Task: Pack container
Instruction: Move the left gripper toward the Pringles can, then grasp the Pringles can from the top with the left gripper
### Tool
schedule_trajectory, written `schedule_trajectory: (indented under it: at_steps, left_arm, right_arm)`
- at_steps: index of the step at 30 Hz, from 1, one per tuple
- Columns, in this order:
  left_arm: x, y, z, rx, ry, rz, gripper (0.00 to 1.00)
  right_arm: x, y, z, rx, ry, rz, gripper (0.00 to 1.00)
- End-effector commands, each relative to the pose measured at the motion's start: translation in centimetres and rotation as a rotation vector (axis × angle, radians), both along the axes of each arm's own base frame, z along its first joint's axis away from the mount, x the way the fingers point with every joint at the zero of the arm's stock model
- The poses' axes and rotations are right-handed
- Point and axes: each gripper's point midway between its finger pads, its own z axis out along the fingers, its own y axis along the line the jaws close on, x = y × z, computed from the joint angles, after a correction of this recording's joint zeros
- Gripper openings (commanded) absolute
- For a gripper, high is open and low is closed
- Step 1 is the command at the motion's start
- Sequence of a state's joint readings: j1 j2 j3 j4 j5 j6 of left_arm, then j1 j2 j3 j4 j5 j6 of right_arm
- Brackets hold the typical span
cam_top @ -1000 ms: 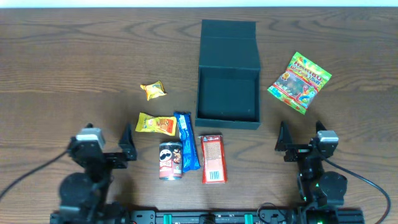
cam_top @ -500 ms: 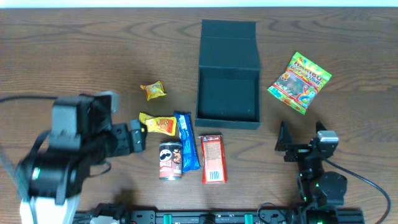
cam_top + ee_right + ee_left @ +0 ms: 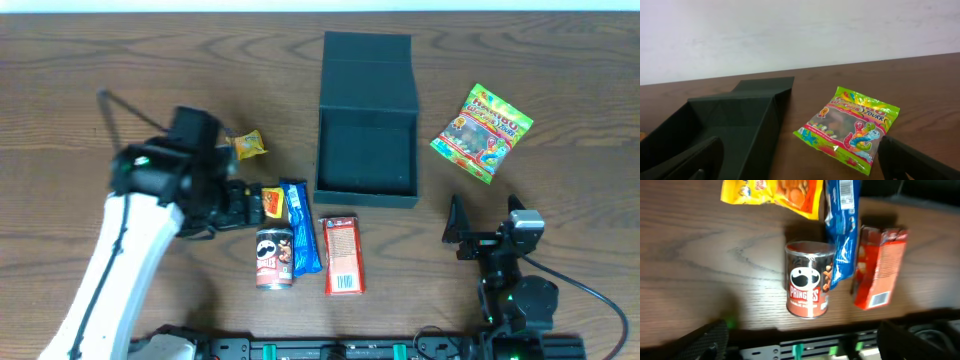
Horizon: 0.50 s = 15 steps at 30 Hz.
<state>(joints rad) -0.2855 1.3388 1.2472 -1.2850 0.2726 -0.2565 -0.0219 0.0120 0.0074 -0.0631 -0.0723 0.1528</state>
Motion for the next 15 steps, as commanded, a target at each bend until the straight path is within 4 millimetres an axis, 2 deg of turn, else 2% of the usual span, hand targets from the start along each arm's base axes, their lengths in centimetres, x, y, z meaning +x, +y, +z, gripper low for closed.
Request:
schedule_trajectory:
  at_steps: [1, 6, 11, 15]
  left_arm:
    - [0.9, -1.1, -0.6, 0.069, -0.026, -0.028, 0.95]
    - [0.5, -3.9, -2.5, 0.089, -0.026, -0.046, 0.95]
    - [-0.2, -2.5, -4.6, 0.306, -0.093, 0.116, 0.95]
    - [-2.2, -2.5, -6.4, 0.343, -0.051, 0.162, 0.95]
  right_arm:
    - [0.0, 0.0, 0.0, 0.011, 0.0, 0.003, 0.99]
    - [0.0, 0.0, 0.0, 0.011, 0.0, 0.003, 0.99]
    - [0.0, 0.0, 0.0, 0.011, 0.0, 0.003, 0.99]
    - [0.0, 0.0, 0.0, 0.011, 0.0, 0.003, 0.99]
